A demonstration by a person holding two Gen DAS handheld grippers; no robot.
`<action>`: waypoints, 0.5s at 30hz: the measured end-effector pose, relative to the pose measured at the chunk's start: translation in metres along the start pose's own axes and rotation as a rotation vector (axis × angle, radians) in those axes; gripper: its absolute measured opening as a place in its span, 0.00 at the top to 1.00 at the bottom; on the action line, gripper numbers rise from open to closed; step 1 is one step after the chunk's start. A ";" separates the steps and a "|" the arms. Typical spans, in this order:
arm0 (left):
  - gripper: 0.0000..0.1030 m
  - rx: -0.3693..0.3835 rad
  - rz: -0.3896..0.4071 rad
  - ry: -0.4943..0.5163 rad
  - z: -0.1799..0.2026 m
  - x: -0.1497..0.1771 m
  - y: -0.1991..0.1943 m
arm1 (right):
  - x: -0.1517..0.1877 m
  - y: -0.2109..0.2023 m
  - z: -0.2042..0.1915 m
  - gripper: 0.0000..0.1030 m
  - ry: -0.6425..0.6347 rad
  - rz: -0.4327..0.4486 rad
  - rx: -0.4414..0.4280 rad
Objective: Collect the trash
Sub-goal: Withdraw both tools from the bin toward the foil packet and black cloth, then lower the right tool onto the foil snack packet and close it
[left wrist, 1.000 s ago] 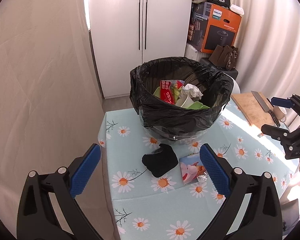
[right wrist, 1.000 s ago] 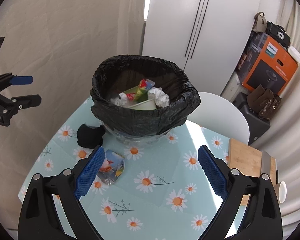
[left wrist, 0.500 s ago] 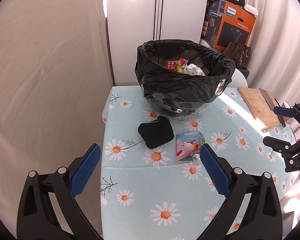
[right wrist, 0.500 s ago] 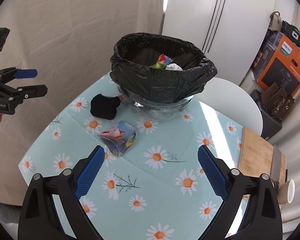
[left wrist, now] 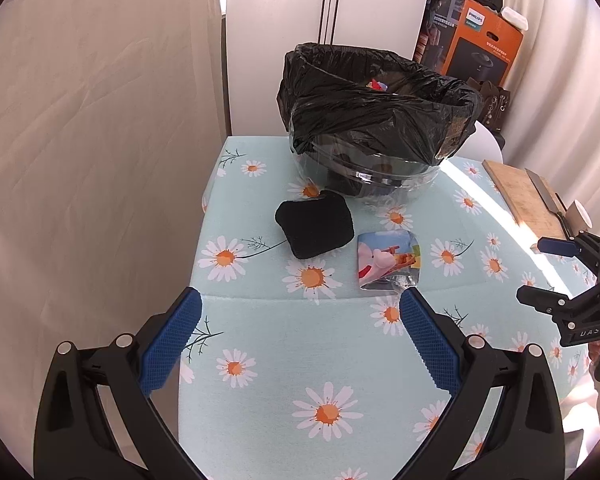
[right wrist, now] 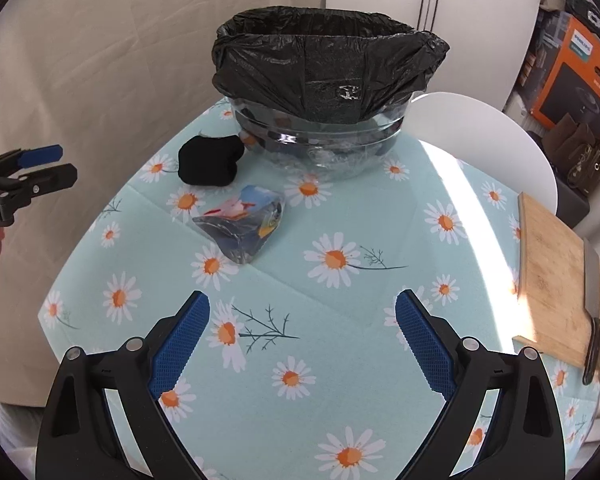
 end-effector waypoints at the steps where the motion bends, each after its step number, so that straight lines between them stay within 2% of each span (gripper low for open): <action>1: 0.06 -0.001 -0.006 0.003 0.000 0.003 0.006 | 0.001 0.005 0.001 0.13 0.003 -0.003 -0.001; 5: 0.06 -0.002 -0.037 0.001 -0.001 0.013 0.032 | 0.003 0.026 0.005 0.13 0.048 -0.006 -0.008; 10: 0.06 0.006 -0.068 -0.024 -0.005 0.022 0.061 | 0.007 0.056 0.004 0.13 0.119 -0.049 -0.077; 13: 0.06 0.004 -0.077 -0.018 -0.005 0.024 0.075 | 0.004 0.073 0.002 0.13 0.193 -0.071 -0.156; 15: 0.06 0.030 -0.076 -0.019 -0.003 0.026 0.081 | -0.002 0.082 0.003 0.13 0.232 -0.069 -0.195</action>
Point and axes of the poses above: each gripper's, at about its wrist camera, not at the fingertips, and y roughly the way its jaws point, z to its right, x to its underside, the point moved 8 cm from there along y, roughly the way its jaws point, and after that the axes turned 8 degrees about x, right-handed, at the moved point
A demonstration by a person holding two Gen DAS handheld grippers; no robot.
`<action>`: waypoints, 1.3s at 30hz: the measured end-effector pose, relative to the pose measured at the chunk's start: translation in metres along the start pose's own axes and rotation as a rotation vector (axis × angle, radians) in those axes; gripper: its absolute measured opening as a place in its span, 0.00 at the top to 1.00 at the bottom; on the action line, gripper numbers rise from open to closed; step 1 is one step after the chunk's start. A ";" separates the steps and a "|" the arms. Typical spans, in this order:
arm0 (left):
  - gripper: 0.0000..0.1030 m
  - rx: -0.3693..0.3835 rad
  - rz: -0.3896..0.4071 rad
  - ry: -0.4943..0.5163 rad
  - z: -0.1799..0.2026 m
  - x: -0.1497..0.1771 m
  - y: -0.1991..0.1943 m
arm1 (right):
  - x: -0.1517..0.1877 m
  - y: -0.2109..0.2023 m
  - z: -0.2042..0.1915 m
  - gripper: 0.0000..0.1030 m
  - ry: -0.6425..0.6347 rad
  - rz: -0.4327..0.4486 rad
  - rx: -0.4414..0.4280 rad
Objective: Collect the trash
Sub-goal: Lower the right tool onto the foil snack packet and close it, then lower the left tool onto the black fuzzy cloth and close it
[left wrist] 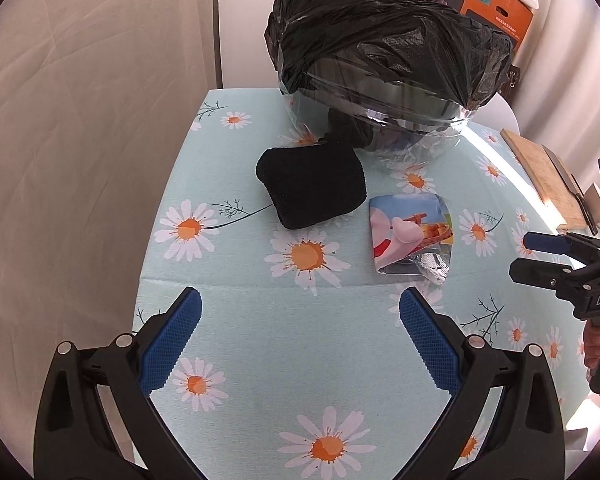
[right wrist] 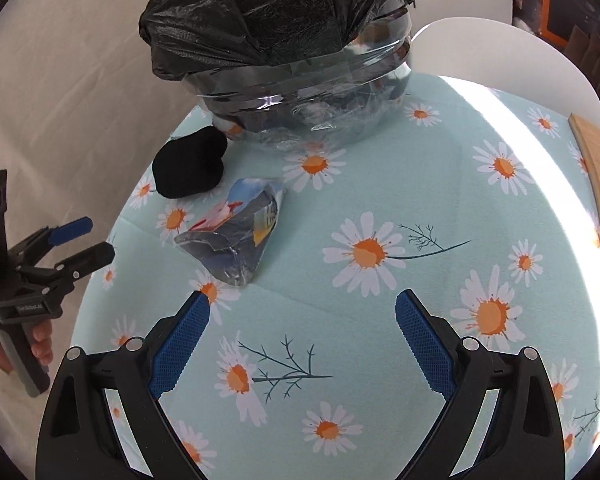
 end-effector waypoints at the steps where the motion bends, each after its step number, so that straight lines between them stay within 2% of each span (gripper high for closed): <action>1: 0.06 0.011 -0.004 -0.002 0.000 0.001 0.003 | -0.004 0.004 0.000 0.13 0.012 0.001 -0.011; 14: 0.06 -0.031 -0.067 -0.013 -0.016 0.028 0.039 | -0.050 0.050 -0.027 0.14 -0.036 -0.035 -0.059; 16: 0.06 -0.033 -0.066 -0.026 -0.020 0.028 0.042 | -0.052 0.057 -0.032 0.25 -0.059 -0.046 -0.057; 18: 0.06 -0.028 -0.067 -0.046 -0.024 0.030 0.044 | -0.051 0.065 -0.039 0.55 -0.071 -0.076 -0.077; 19: 0.06 -0.031 -0.068 -0.055 -0.026 0.030 0.045 | -0.049 0.068 -0.044 0.66 -0.075 -0.095 -0.108; 20: 0.06 -0.032 -0.068 -0.066 -0.027 0.030 0.046 | -0.048 0.069 -0.047 0.86 -0.077 -0.105 -0.137; 24: 0.06 -0.023 -0.061 -0.078 -0.029 0.025 0.045 | -0.047 0.064 -0.049 0.88 -0.121 -0.104 -0.157; 28: 0.06 -0.003 -0.044 -0.072 -0.026 0.012 0.045 | -0.049 0.052 -0.036 0.88 -0.135 -0.082 -0.136; 32: 0.06 0.094 -0.030 -0.140 -0.019 -0.004 0.053 | -0.049 0.039 -0.015 0.88 -0.120 -0.060 -0.111; 35: 0.06 0.124 0.008 -0.166 -0.013 -0.020 0.056 | -0.044 0.030 0.002 0.88 -0.106 -0.054 -0.088; 37: 0.06 0.110 0.021 -0.192 -0.011 -0.029 0.059 | -0.040 0.026 0.014 0.88 -0.103 -0.055 -0.066; 39: 0.06 0.066 0.037 -0.196 -0.010 -0.038 0.063 | -0.037 0.024 0.023 0.87 -0.099 -0.060 -0.053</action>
Point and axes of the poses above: each gripper's, at about its wrist camera, not at the fingertips, and y roughly the way its jaws point, z to its right, x to its underside, the point moved 8 cm from there along y, roughly the way its jaws point, and after that the axes turned 8 degrees about x, right-handed, at the moved point
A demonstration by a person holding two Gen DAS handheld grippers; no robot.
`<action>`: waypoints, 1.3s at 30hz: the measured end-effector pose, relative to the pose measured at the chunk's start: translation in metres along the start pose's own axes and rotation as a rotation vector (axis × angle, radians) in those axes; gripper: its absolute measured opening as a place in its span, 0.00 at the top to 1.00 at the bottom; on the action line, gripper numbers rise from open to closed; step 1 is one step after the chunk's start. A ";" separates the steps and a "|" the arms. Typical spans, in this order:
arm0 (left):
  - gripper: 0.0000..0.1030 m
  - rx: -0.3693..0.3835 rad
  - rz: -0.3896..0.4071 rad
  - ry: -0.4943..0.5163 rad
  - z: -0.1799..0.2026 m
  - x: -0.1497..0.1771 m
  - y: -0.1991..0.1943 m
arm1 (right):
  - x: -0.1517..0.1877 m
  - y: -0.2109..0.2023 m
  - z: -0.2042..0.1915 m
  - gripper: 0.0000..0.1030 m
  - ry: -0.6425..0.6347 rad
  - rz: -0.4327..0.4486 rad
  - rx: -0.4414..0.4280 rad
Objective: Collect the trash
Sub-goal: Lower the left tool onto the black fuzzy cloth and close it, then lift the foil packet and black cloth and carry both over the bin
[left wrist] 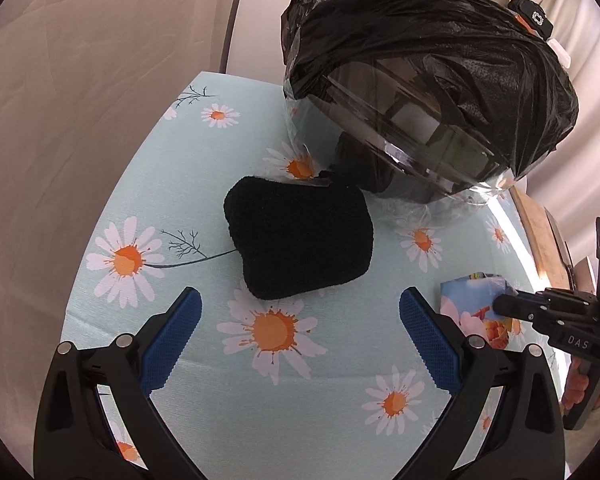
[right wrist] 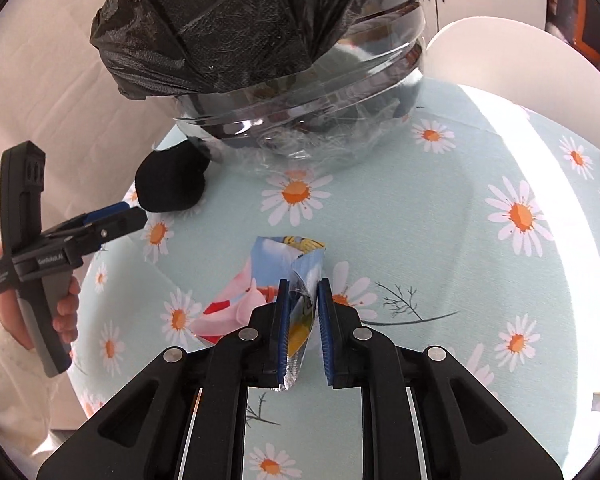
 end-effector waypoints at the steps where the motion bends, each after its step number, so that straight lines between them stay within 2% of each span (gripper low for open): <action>1: 0.06 -0.027 0.003 0.006 0.001 -0.003 0.003 | 0.002 -0.001 0.004 0.87 0.004 -0.003 0.003; 2: 0.06 -0.044 -0.002 0.012 0.003 -0.005 0.007 | 0.004 0.000 0.006 0.87 0.009 -0.006 0.004; 5: 0.06 -0.032 -0.038 0.024 0.011 -0.005 0.022 | 0.009 0.005 0.012 0.87 0.020 -0.021 0.007; 8: 0.06 -0.082 -0.028 0.034 0.013 -0.006 0.032 | 0.012 0.006 0.018 0.87 0.024 -0.027 0.015; 12: 0.06 -0.110 -0.034 0.017 0.012 -0.010 0.043 | 0.011 0.005 0.020 0.87 0.015 -0.020 0.031; 16: 0.07 -0.228 -0.035 0.035 -0.002 -0.017 0.045 | 0.011 -0.002 0.023 0.87 0.015 -0.017 0.036; 17: 0.10 -0.232 -0.037 0.020 -0.005 -0.019 0.045 | 0.011 -0.004 0.024 0.86 0.017 -0.015 0.038; 19: 0.31 -0.229 -0.037 0.025 -0.007 -0.022 0.044 | 0.011 -0.008 0.025 0.86 0.011 -0.012 0.046; 20: 0.31 -0.238 -0.047 0.047 -0.007 -0.024 0.044 | 0.012 -0.009 0.025 0.86 0.007 -0.011 0.048; 22: 0.32 -0.207 -0.070 0.068 -0.005 -0.024 0.044 | 0.015 -0.012 0.024 0.86 -0.003 -0.012 0.053; 29: 0.33 -0.195 -0.099 0.031 -0.010 -0.005 0.023 | 0.022 -0.030 0.016 0.86 -0.021 0.011 0.057; 39: 0.33 -0.214 -0.064 0.094 -0.001 0.016 -0.038 | 0.040 -0.060 -0.010 0.86 -0.059 0.045 0.073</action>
Point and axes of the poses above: each gripper's, at about its wrist camera, not at the fingertips, and y roughly the way its jaws point, z to its right, x to its underside, the point moved 8 cm from there along y, roughly the way its jaws point, and after that the axes turned 8 degrees about x, right-handed, at the moved point
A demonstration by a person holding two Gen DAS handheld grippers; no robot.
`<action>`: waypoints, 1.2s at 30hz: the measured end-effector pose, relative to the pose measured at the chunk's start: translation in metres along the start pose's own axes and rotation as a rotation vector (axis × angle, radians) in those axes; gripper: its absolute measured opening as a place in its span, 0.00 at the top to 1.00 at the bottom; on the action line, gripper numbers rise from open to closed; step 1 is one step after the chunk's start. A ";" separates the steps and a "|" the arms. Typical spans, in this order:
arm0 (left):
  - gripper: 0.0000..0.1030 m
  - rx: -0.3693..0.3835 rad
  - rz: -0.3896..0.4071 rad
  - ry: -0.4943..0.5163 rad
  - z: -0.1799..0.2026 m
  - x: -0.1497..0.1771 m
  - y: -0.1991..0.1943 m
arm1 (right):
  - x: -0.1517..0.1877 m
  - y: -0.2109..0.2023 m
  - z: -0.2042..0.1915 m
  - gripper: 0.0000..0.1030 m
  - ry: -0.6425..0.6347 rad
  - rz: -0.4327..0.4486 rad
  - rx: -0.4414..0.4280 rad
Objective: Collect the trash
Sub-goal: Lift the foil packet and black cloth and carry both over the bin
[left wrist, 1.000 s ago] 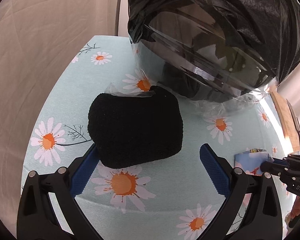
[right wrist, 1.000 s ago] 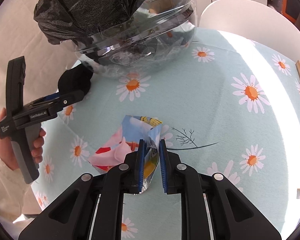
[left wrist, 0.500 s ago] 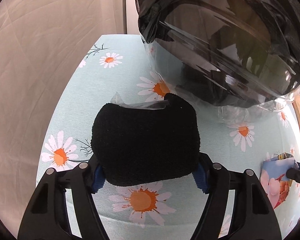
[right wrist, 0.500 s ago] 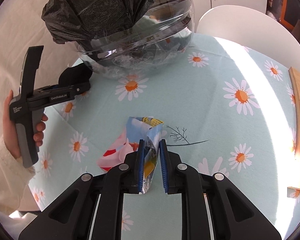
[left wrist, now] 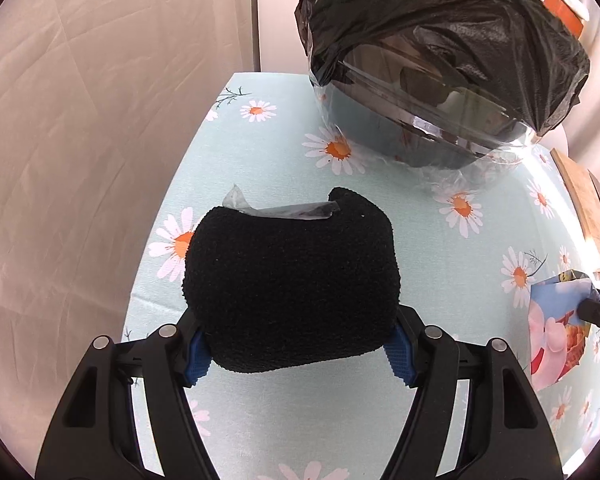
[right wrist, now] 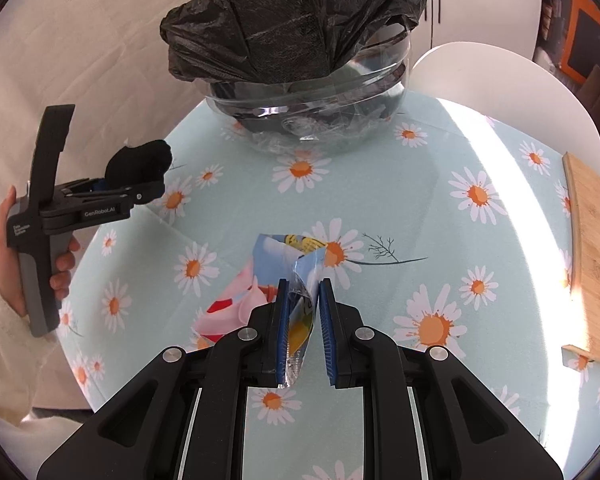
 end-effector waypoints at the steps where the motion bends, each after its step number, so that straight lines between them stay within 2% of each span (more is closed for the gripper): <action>1: 0.33 -0.005 0.008 0.008 0.000 0.001 -0.007 | 0.002 -0.002 -0.002 0.86 0.000 0.003 -0.001; 9: 0.33 0.018 0.046 0.029 -0.003 0.015 -0.054 | 0.029 -0.027 -0.027 0.87 -0.033 0.018 0.022; 21: 0.33 -0.041 0.079 0.114 0.001 0.037 -0.103 | 0.067 -0.074 -0.039 0.87 -0.009 0.084 0.067; 29: 0.33 -0.078 0.113 0.183 0.016 0.020 -0.135 | 0.067 -0.112 -0.037 0.87 0.015 0.158 0.069; 34: 0.33 -0.043 0.111 0.197 0.031 0.002 -0.149 | 0.052 -0.135 -0.025 0.87 0.038 0.190 0.081; 36: 0.33 -0.002 0.117 0.184 0.037 -0.011 -0.154 | 0.043 -0.145 -0.019 0.87 0.039 0.204 0.092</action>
Point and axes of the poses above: each gripper's, at about its wrist camera, not at the fingertips, and y roughly the way its jaws point, z to its right, x to its underside, the point moved 8 cm from there along y, roughly the way its jaws point, and after that the axes turned 8 degrees about x, right-handed, at the moved point
